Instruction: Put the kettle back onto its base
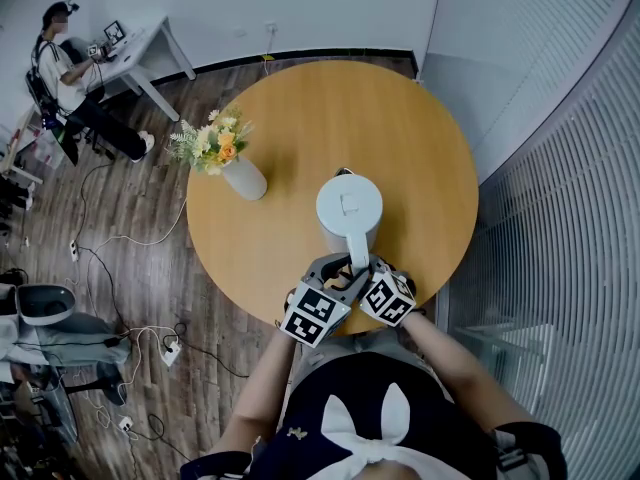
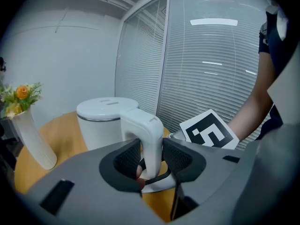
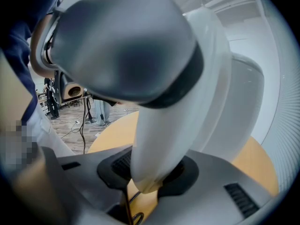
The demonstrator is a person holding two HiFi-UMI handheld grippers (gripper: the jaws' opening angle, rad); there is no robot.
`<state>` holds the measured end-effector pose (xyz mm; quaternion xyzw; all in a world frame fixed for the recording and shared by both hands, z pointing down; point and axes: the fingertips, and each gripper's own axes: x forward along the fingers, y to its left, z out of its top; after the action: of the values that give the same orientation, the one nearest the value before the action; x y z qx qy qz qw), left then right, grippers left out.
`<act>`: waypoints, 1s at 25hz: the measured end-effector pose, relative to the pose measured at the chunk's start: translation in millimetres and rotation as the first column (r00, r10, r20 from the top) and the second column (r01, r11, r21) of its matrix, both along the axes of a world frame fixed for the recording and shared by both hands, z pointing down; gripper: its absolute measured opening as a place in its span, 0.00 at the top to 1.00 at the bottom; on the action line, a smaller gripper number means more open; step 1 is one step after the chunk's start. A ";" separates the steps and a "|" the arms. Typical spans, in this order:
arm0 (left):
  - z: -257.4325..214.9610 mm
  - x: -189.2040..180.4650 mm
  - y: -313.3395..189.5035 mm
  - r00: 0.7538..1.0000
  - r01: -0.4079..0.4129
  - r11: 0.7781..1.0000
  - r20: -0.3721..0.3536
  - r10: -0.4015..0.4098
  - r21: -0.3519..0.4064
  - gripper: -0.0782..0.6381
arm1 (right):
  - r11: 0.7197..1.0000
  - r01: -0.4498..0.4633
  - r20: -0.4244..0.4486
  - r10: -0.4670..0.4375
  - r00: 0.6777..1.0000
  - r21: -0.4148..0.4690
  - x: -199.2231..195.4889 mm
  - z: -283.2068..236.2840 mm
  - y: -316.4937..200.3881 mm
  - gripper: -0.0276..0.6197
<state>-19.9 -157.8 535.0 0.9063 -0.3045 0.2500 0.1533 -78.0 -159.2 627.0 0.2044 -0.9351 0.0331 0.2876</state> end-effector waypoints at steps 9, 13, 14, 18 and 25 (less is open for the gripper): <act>6.0 3.1 4.4 1.000 -0.022 1.000 -0.018 0.022 -0.010 0.66 | 1.000 0.007 -0.004 -0.007 1.000 -0.004 2.8 5.9 2.2 0.77; 9.7 6.1 5.3 0.999 -0.031 0.999 -0.035 0.030 -0.012 0.66 | 1.000 0.003 -0.001 -0.003 1.000 -0.008 5.4 9.2 1.5 0.77; 9.9 6.5 4.8 0.999 -0.032 0.999 -0.040 0.031 -0.009 0.66 | 1.000 0.002 0.001 -0.002 1.000 -0.008 5.8 9.4 1.0 0.77; 18.1 8.5 1.1 0.999 -0.044 0.999 -0.021 0.044 0.007 0.66 | 1.000 -0.006 0.014 0.006 1.000 -0.009 8.5 10.3 -3.4 0.76; 35.2 12.2 -10.4 0.999 -0.031 0.999 0.043 0.030 0.021 0.67 | 1.000 -0.029 0.031 0.029 0.999 -0.005 12.8 9.4 -19.4 0.76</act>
<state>-7.7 -168.1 570.2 0.9070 -0.2964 0.2681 0.1332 -65.2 -178.6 636.4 0.2166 -0.9363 0.0426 0.2732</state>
